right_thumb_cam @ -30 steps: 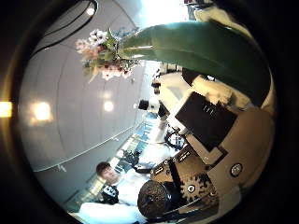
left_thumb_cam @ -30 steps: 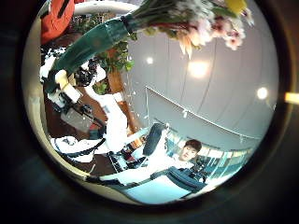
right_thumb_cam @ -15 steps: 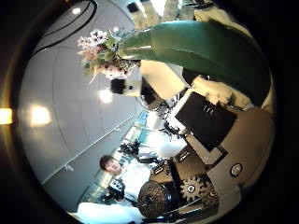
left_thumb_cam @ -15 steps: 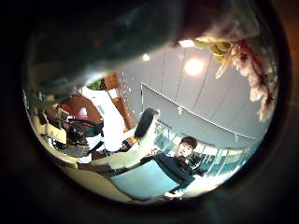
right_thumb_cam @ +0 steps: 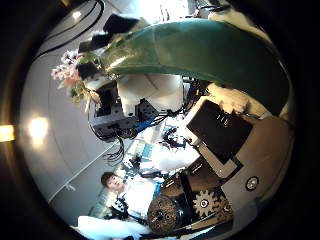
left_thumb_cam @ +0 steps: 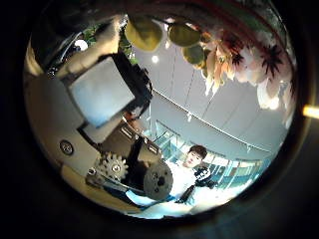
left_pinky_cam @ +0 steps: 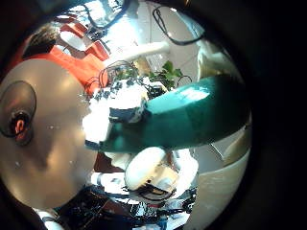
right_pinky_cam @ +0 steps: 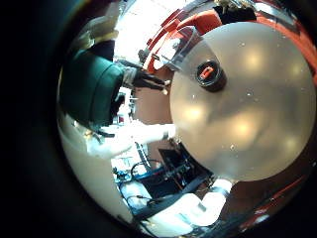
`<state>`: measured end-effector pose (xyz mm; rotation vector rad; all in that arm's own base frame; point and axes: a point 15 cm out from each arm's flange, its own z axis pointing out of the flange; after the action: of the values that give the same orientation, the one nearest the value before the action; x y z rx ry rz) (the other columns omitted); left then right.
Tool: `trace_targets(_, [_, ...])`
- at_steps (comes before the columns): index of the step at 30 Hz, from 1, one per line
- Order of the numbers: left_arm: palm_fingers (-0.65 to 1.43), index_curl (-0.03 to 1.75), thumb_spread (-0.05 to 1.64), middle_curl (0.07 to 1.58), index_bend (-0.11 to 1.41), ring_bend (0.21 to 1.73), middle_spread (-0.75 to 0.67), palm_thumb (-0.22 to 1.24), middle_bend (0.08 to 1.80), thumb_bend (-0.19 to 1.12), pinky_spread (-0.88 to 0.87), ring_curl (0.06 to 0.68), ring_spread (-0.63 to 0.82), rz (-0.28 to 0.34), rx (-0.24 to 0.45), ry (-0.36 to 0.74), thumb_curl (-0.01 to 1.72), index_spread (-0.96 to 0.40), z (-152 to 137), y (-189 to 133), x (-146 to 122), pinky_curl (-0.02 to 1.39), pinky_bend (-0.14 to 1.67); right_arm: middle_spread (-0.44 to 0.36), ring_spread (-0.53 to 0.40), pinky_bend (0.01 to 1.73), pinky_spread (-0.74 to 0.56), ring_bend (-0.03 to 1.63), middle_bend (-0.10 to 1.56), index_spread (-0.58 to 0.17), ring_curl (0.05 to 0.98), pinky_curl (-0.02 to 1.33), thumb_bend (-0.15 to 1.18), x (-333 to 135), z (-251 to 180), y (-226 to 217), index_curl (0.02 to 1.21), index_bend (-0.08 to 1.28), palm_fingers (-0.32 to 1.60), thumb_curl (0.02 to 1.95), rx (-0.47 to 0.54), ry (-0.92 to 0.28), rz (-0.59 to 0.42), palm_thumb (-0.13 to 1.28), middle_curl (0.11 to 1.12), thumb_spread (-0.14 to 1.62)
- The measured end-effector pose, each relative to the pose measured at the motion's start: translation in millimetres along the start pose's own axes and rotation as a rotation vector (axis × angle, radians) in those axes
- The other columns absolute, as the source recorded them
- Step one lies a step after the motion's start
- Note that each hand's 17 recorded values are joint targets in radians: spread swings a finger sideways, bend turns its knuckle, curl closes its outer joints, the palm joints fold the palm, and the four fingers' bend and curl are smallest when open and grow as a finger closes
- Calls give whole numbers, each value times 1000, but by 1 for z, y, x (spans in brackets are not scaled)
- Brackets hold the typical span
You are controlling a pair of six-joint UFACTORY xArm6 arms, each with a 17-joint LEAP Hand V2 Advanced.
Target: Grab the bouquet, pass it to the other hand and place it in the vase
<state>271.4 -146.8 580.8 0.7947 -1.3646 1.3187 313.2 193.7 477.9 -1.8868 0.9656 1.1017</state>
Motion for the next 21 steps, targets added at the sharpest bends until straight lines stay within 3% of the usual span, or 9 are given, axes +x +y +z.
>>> trace_targets(7, [1212, 828, 986, 821, 750, 1372, -452, 903, 1147, 141, -537, 494, -425, 68, 22, -7, 578, -557, -1, -2, 16, 646, 1204, -126, -212, 1188, -190, 1399, 1398, -247, 766, 1058, -42, 29, -12, -3, 958, 1129, 1062, 1218, 60, 36, 64, 964, 774, 936])
trace_targets(12, [1169, 913, 1012, 835, 783, 1418, -454, 936, 1200, 137, -540, 510, -415, 132, 97, -56, 635, -599, -15, -12, 31, 672, 1235, -136, -212, 1124, -268, 1329, 1255, -279, 717, 966, -39, 55, -14, 7, 918, 938, 928, 1073, 100, -7, 147, 862, 730, 983])
trace_targets(15, [1154, 955, 1023, 837, 782, 1432, -452, 946, 1217, 131, -540, 514, -406, 168, 121, -96, 665, -616, -21, -16, 43, 683, 1245, -152, -218, 1095, -350, 1301, 1140, -308, 690, 916, -38, 65, -15, 12, 877, 742, 669, 992, 119, -25, 171, 806, 698, 1008])
trace_targets(17, [1148, 980, 1030, 837, 778, 1439, -451, 948, 1224, 124, -538, 514, -402, 182, 130, -117, 682, -626, -22, -17, 50, 689, 1248, -142, -221, 1059, -366, 1258, 1018, -324, 661, 883, -35, 69, -16, 14, 818, 559, 350, 932, 128, -28, 182, 776, 661, 1023])
trace_targets(21, [1142, 1024, 1040, 835, 763, 1451, -447, 955, 1237, 112, -539, 515, -399, 194, 175, -153, 716, -642, -31, -22, 58, 698, 1246, -104, -157, 925, -185, 1070, 816, -335, 586, 838, -32, 71, -17, 15, 718, 474, -21, 855, 134, -28, 176, 753, 576, 1036])
